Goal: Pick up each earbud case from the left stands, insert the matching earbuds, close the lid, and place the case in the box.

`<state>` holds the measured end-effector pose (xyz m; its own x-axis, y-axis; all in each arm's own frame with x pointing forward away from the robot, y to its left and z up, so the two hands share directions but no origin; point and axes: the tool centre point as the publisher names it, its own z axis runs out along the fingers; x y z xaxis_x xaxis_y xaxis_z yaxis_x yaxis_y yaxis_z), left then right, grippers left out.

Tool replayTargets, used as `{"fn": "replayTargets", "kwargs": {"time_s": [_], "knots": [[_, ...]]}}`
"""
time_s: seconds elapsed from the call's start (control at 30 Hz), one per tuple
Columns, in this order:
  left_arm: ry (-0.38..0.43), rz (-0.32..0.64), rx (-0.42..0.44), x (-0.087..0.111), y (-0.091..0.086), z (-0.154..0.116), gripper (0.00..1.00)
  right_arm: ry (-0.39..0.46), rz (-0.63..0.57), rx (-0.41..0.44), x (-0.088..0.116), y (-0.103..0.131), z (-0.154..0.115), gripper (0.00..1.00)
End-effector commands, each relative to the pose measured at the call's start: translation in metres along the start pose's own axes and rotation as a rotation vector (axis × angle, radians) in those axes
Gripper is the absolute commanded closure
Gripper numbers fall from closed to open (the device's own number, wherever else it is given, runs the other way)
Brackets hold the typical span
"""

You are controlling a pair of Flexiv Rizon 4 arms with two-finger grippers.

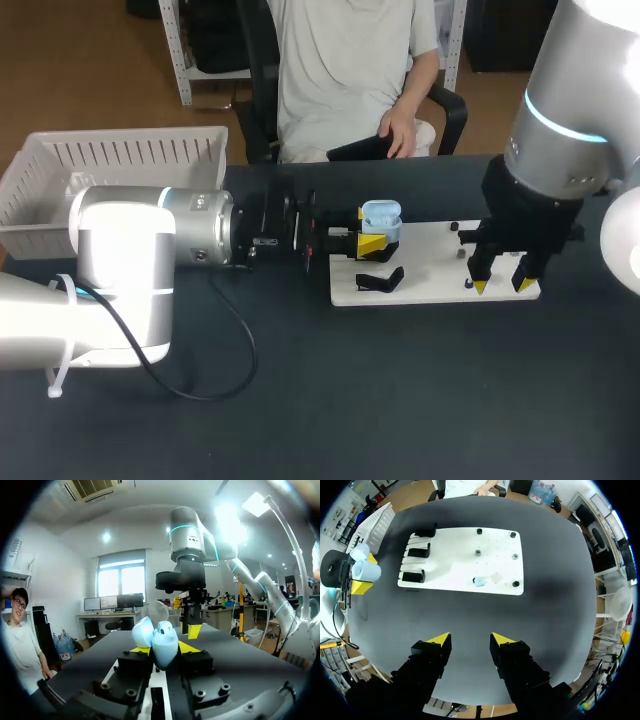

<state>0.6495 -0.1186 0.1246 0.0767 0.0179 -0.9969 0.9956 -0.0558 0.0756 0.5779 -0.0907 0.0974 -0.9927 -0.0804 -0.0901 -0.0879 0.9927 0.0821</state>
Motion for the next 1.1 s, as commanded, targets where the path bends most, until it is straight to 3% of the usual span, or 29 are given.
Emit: {"fn": "replayTargets", "kwargs": {"time_s": [0.03,0.5,1.1], "knots": [[-0.001,0.004,-0.010,0.000,-0.002,0.001,1.00,0.021,-0.002,0.008,-0.015,-0.001,0.022,0.52],[-0.001,0.004,-0.010,0.000,-0.002,0.001,1.00,0.028,0.004,-0.023,-0.038,-0.006,0.048,0.50],[-0.001,0.004,-0.010,0.000,-0.002,0.001,1.00,0.017,0.023,-0.040,-0.055,-0.008,0.067,0.60]]}}
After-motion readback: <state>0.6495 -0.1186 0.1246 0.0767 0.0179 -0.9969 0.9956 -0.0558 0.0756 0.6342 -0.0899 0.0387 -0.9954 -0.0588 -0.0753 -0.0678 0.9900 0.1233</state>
